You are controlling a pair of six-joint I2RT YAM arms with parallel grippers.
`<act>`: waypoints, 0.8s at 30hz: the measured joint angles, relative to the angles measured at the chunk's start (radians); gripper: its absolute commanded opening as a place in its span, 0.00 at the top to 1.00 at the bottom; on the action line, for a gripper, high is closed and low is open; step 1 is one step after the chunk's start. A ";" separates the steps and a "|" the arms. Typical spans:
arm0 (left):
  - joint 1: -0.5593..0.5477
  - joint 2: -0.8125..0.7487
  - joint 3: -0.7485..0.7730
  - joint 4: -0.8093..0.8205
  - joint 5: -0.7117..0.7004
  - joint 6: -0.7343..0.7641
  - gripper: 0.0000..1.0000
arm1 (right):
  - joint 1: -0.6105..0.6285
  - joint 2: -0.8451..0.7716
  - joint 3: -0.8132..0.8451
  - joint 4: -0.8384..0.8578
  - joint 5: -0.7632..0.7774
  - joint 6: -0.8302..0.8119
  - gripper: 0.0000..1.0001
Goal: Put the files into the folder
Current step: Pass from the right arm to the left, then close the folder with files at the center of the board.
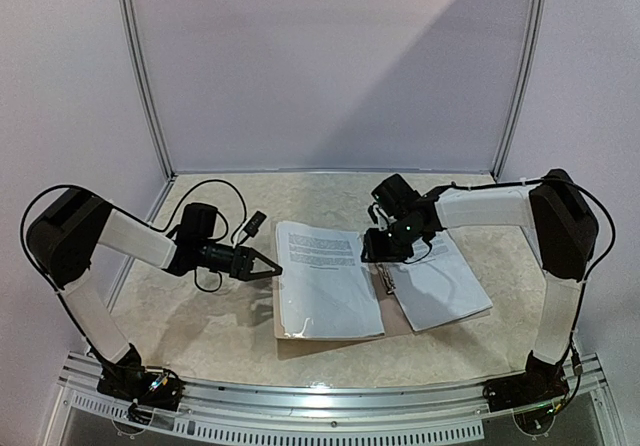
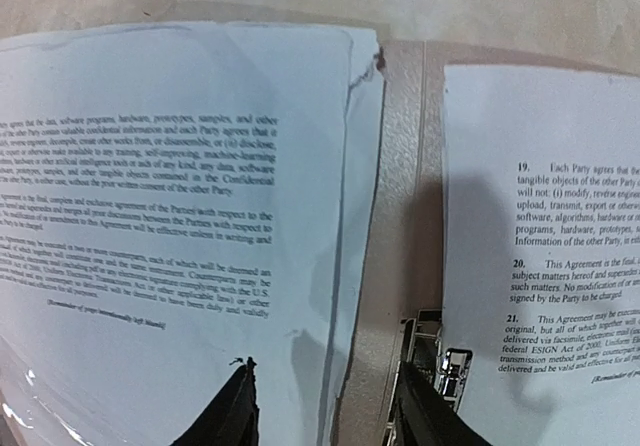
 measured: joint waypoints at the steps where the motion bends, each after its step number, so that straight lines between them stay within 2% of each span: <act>1: -0.001 0.000 0.002 0.000 -0.001 -0.004 0.34 | -0.006 0.000 0.025 -0.023 0.000 -0.010 0.52; 3: -0.004 0.001 0.016 -0.001 -0.002 -0.011 0.32 | -0.034 -0.005 0.064 -0.062 -0.003 -0.032 0.58; 5: -0.006 0.002 0.034 -0.001 -0.002 -0.013 0.32 | -0.079 -0.023 0.074 -0.095 -0.003 -0.055 0.75; 8: -0.009 0.002 0.059 0.001 -0.002 -0.014 0.31 | -0.208 -0.071 0.069 -0.167 0.034 -0.089 0.93; 10: -0.012 0.002 0.062 0.009 -0.002 -0.021 0.31 | -0.331 -0.091 0.068 -0.208 0.092 -0.114 1.00; 13: -0.021 0.002 0.062 0.018 -0.005 -0.034 0.29 | -0.483 -0.087 0.064 -0.253 0.177 -0.161 1.00; 15: -0.029 0.002 0.064 0.019 -0.008 -0.040 0.24 | -0.553 -0.064 0.061 -0.294 0.230 -0.188 1.00; 19: -0.045 0.003 0.096 0.013 -0.016 -0.047 0.19 | -0.569 0.012 0.017 -0.328 0.287 -0.233 1.00; 22: -0.052 0.013 0.149 0.011 -0.023 -0.046 0.17 | -0.551 0.044 -0.001 -0.334 0.276 -0.258 1.00; 24: -0.053 0.013 0.166 0.012 -0.030 -0.040 0.12 | -0.544 0.046 -0.002 -0.333 0.270 -0.269 1.00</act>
